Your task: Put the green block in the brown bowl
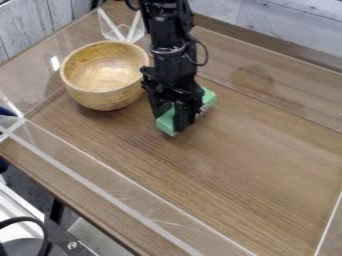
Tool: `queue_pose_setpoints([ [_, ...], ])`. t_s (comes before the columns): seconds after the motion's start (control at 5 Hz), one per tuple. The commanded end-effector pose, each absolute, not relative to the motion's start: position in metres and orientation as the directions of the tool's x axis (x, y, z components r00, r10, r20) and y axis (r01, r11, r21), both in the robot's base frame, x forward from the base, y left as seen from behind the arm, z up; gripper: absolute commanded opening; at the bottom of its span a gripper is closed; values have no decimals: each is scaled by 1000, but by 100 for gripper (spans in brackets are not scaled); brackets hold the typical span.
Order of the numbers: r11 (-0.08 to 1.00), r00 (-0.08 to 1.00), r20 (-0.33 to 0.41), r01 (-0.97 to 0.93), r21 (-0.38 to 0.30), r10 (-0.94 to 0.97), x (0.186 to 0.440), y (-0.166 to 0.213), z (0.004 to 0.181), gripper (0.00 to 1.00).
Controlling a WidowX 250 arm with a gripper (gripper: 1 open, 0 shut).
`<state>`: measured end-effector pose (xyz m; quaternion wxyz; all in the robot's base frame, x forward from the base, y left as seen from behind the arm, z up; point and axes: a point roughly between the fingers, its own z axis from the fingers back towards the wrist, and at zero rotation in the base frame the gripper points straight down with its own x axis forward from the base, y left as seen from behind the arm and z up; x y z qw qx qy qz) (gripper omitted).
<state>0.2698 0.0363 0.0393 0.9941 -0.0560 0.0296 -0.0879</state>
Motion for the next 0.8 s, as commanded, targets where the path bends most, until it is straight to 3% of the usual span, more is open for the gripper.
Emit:
queue_pose_setpoints([
  [0.0, 976, 981, -15, 193, -97, -195, 268, 43, 57, 0],
  [0.2, 972, 976, -40, 212, -98, -216, 253, 48, 59, 0],
  [0.4, 975, 980, -12, 197, -101, -199, 259, 53, 72, 100],
  [0.6, 974, 981, 1, 193, -117, -194, 257, 53, 68, 100],
])
